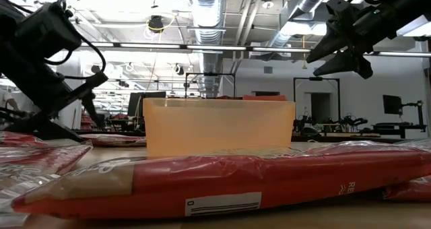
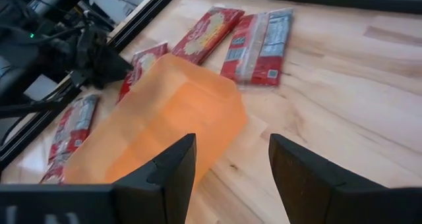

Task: Sort popcorn bags into baskets
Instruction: Put the red popcorn bag into the orange bin

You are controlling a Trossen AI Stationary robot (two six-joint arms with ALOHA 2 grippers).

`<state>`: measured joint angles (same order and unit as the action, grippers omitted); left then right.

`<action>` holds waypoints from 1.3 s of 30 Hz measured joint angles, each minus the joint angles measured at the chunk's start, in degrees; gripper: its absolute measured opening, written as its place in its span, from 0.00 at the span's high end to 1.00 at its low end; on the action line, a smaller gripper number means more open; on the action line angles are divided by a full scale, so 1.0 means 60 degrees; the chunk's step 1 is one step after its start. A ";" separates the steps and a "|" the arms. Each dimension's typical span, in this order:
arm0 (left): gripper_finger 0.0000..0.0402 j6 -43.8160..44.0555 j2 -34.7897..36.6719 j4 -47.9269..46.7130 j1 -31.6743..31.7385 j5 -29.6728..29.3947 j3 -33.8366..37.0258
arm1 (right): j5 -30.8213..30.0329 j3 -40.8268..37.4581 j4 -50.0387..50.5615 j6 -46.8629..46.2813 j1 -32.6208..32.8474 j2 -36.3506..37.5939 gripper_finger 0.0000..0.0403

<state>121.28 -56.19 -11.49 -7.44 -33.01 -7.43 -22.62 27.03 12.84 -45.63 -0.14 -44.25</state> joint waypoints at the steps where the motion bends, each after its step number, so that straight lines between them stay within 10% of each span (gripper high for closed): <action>1: 0.64 0.0020 -0.0133 0.0053 0.0004 0.0028 0.0011 | -0.0026 0.0000 -0.0005 -0.0002 0.0000 0.0000 0.47; 6: 0.96 -0.0257 -0.0388 0.0134 0.0018 0.0159 0.0020 | -0.0042 0.0000 0.0000 -0.0074 0.0000 0.0000 0.50; 39: 1.00 -0.6976 -0.0002 -0.5060 0.0025 0.0353 -0.6052 | 0.0045 0.0007 -0.1318 0.0543 -0.0498 0.0226 0.63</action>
<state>79.43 -56.21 -41.85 -7.29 -30.89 -43.74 -22.35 27.07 4.93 -42.37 -3.13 -42.89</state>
